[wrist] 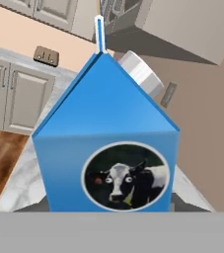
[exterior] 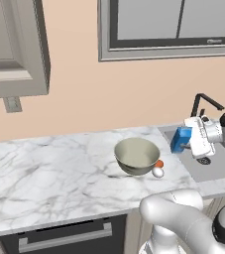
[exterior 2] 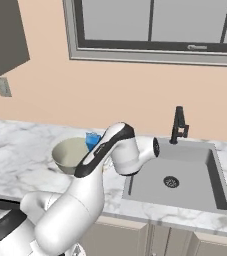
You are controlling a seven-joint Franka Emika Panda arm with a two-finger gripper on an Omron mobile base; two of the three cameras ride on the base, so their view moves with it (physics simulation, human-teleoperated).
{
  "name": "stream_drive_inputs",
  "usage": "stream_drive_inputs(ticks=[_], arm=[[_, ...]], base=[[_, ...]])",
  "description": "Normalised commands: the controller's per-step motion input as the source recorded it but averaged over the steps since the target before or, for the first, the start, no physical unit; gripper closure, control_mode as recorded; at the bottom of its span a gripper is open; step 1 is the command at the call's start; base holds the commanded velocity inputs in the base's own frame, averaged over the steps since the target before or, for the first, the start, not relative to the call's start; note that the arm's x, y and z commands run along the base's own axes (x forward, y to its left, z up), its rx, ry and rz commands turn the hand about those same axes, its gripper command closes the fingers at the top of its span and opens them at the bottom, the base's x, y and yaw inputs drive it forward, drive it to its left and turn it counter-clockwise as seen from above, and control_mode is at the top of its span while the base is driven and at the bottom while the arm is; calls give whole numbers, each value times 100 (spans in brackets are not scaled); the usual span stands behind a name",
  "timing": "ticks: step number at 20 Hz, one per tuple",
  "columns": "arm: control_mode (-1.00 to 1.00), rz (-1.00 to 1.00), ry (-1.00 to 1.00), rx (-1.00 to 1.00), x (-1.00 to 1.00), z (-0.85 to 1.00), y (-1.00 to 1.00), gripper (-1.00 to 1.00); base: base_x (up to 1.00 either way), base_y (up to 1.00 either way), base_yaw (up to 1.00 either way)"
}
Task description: Gather the eggs and milk located in the vicinity of the sink area and place them right next to the bowl.
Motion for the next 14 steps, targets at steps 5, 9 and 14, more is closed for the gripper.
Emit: stream_drive_inputs(ticks=[5, 9, 14], arm=[[-100, 0, 16, 0, 26, -15, 0, 100], [-100, 0, 3, 0, 32, -11, 0, 100], [-100, 0, 0, 0, 28, -17, 0, 100]], base=[[0, 0, 0], [0, 0, 0], [0, 0, 0]])
